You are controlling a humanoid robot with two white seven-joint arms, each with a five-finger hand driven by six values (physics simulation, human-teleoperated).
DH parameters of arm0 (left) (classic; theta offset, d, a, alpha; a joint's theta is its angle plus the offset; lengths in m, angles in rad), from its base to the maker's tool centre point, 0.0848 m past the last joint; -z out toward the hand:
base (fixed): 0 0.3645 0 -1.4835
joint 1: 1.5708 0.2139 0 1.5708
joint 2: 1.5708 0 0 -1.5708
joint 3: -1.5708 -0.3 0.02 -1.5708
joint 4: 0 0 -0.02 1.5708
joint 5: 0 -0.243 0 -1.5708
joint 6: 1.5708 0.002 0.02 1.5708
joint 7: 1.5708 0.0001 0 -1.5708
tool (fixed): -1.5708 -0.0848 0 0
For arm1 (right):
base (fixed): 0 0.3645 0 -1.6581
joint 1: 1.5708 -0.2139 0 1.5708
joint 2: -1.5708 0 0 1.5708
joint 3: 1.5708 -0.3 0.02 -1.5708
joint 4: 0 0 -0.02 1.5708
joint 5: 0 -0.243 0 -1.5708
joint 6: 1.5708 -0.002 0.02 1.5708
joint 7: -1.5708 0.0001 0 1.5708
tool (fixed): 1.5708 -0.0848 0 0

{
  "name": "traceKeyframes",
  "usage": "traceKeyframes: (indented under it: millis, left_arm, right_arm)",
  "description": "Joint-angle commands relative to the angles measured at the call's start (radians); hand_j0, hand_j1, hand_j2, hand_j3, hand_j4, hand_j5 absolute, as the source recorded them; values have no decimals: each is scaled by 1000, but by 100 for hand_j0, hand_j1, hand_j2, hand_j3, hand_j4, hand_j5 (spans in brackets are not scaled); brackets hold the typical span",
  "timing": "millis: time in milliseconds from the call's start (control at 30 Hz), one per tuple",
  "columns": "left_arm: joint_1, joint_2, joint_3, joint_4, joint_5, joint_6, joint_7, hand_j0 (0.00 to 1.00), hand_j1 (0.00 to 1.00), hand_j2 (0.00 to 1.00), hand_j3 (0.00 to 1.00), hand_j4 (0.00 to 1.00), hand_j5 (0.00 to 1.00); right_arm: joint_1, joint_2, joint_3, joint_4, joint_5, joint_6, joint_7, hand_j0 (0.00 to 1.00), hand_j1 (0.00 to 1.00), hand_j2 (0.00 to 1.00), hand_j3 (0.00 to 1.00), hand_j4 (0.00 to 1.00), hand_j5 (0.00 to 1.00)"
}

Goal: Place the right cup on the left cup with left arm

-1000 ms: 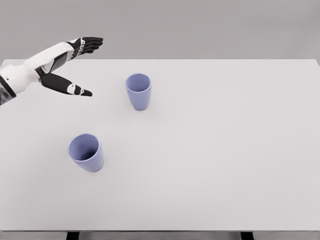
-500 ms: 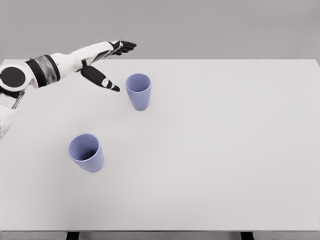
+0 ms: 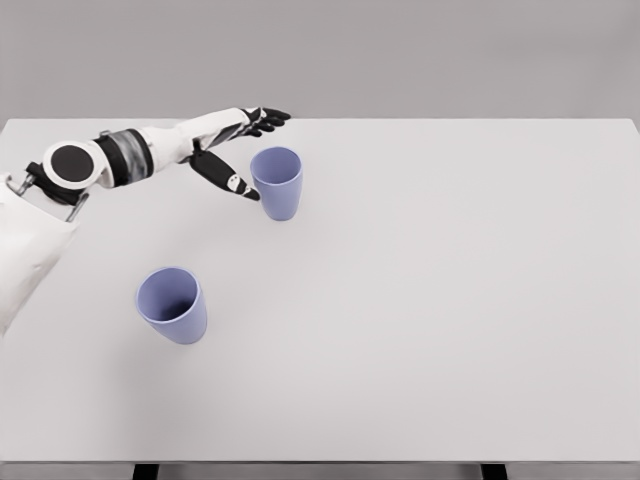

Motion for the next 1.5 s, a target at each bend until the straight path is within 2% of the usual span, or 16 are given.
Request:
traceKeyframes:
  millis: [0, 200, 767, 1200, 1467]
  left_arm:
    - [0, -11, 0, 14, 4, 1, 0, 100, 100, 100, 100, 100, 100]
    - [-15, -36, 0, 54, 5, -1, 0, 100, 100, 100, 100, 100, 100]
    - [-15, -72, -5, 106, 5, -1, 0, 100, 100, 100, 100, 100, 100]
    - [-18, -108, -9, 175, 8, -1, 0, 100, 100, 100, 100, 100, 100]
    - [-20, -115, -11, 186, 8, -1, 0, 100, 100, 100, 100, 100, 100]
  right_arm:
    - [0, 0, 0, 0, 0, 0, 0, 100, 100, 100, 100, 100, 100]
    - [0, 0, 0, 0, 0, 0, 0, 100, 100, 100, 100, 100, 100]
    - [0, 0, 0, 0, 0, 0, 0, 100, 100, 100, 100, 100, 100]
    - [0, 0, 0, 0, 0, 0, 0, 100, 100, 100, 100, 100, 100]
    - [0, 0, 0, 0, 0, 0, 0, 100, 100, 100, 100, 100, 100]
